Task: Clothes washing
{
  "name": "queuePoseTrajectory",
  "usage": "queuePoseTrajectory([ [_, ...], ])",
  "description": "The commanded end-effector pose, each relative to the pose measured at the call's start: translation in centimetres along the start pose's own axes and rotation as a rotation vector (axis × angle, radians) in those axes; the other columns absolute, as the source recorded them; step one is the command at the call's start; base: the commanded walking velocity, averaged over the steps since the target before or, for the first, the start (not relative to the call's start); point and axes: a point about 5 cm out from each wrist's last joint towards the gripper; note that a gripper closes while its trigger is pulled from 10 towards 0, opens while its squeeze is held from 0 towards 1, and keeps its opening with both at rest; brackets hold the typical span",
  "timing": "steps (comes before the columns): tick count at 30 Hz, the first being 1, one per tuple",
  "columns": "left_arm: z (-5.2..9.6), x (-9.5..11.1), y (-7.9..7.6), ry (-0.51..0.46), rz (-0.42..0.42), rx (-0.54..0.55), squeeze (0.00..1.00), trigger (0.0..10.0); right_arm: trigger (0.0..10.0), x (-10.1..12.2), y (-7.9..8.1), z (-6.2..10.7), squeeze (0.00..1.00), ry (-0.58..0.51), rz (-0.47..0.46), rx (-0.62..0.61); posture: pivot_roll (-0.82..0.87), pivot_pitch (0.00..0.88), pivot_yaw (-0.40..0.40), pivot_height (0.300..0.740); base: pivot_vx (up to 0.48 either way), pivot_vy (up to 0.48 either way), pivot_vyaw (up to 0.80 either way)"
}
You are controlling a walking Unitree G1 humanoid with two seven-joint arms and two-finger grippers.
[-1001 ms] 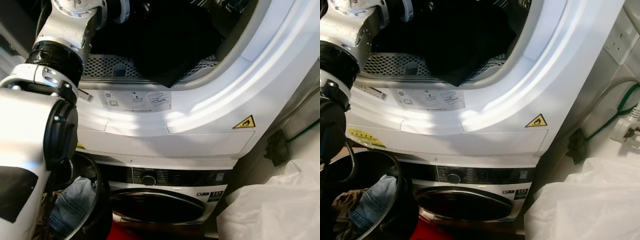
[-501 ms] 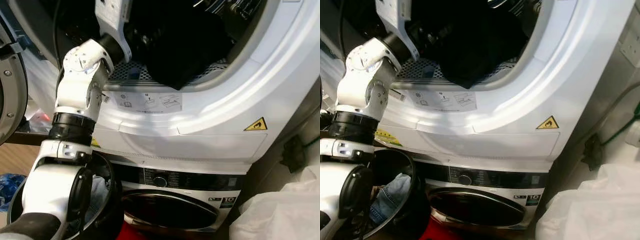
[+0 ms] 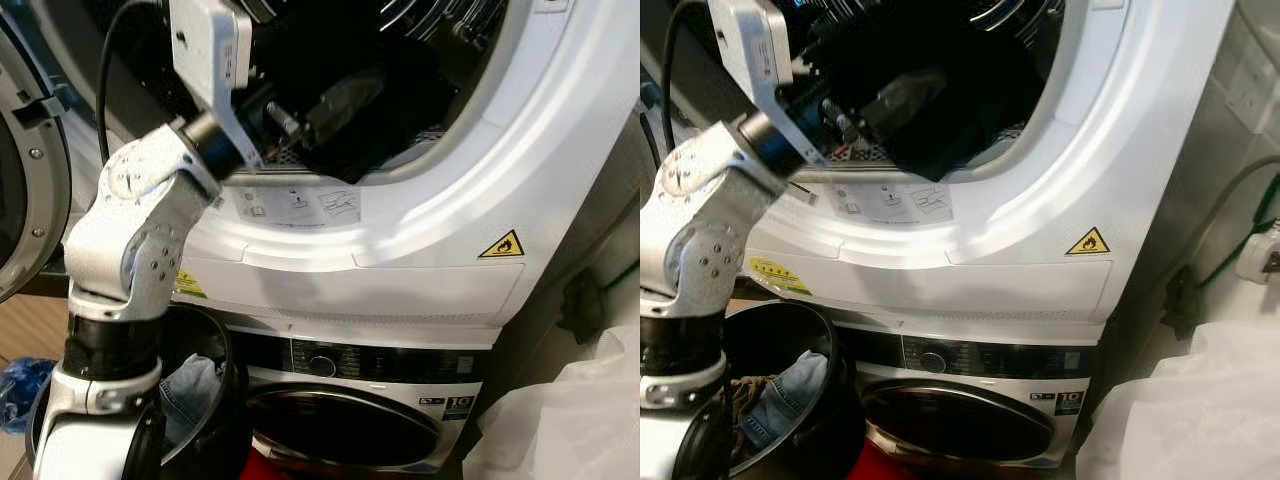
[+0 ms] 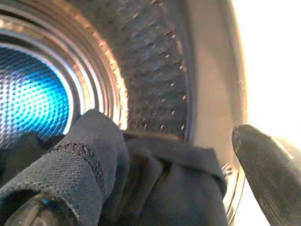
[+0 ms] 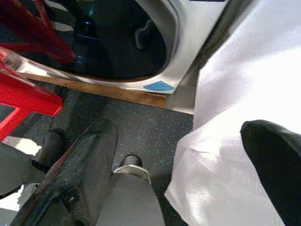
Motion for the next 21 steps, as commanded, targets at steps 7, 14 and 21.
queuePoseTrajectory([
  [7,2.9,-0.5,-1.9,0.066,0.005,0.117,0.00,10.0,10.0,-0.2,0.8,0.1,0.00,0.016,-0.003,0.035,0.11,0.031,0.121,0.740,0.000,0.000,0.00],
  [14,4.3,-1.3,-2.8,0.127,0.068,0.162,0.00,10.0,10.0,-0.5,1.0,0.2,0.00,0.026,0.004,0.043,0.12,0.031,0.117,0.740,0.000,0.000,0.00],
  [21,3.2,-2.4,-1.2,0.133,0.169,0.331,0.00,10.0,10.0,-0.6,1.1,0.2,0.00,0.036,0.021,0.062,0.13,0.030,0.105,0.740,0.000,0.000,0.00],
])
Point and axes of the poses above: a point about 5 cm out from each wrist's last joint towards the gripper, its own z axis pointing back from the gripper into the wrist, its own x axis along the axis of the wrist's last joint, y = z × x, and after that the axes turned 7 degrees about -z, right-handed
